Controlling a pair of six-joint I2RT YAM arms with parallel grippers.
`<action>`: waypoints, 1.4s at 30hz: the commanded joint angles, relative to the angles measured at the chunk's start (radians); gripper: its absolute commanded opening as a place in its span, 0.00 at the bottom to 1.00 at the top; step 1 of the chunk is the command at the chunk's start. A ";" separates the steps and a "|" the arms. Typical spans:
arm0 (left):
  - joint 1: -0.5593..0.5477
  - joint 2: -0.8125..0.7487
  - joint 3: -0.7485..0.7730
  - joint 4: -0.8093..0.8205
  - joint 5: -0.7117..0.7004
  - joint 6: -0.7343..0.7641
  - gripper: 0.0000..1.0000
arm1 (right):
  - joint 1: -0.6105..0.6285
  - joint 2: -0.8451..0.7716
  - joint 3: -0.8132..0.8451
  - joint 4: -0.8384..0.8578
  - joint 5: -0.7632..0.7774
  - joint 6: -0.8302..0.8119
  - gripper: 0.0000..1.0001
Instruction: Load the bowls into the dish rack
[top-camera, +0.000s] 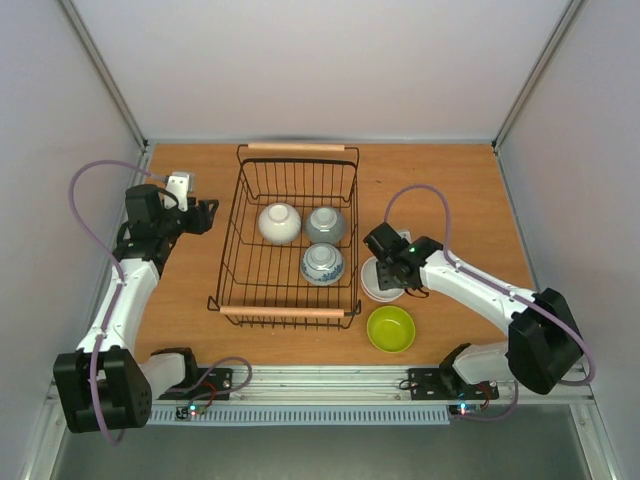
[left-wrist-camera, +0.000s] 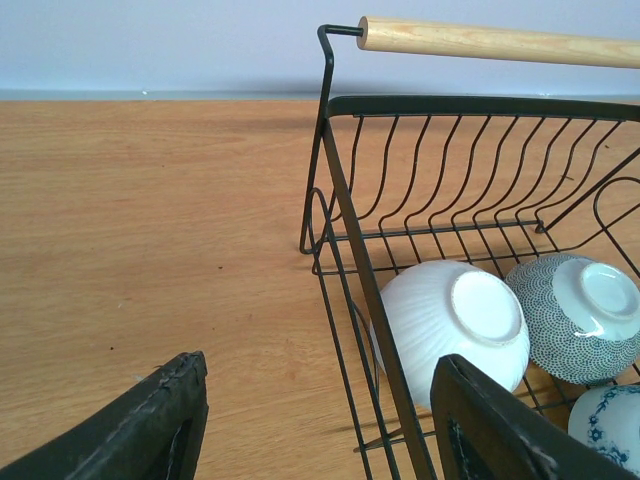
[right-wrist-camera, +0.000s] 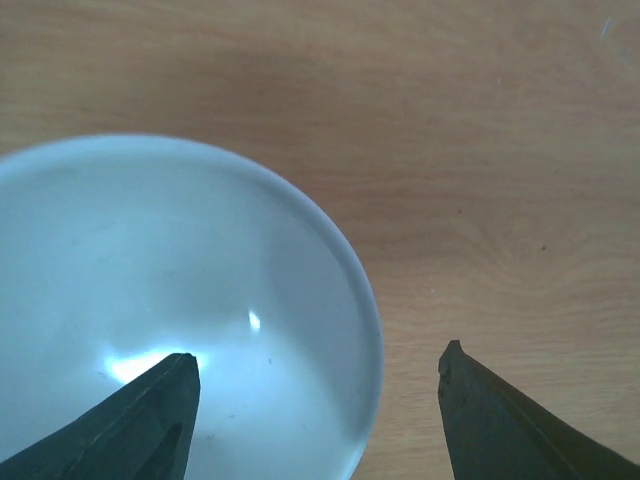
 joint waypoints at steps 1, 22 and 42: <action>0.002 0.005 -0.003 0.056 0.016 -0.001 0.62 | -0.029 0.018 -0.053 0.074 -0.051 0.032 0.66; 0.002 0.023 -0.002 0.058 0.015 -0.001 0.62 | -0.054 0.041 -0.089 0.106 -0.053 0.043 0.21; 0.002 0.031 0.000 0.059 0.031 -0.004 0.63 | -0.053 -0.193 0.030 -0.064 0.137 0.037 0.01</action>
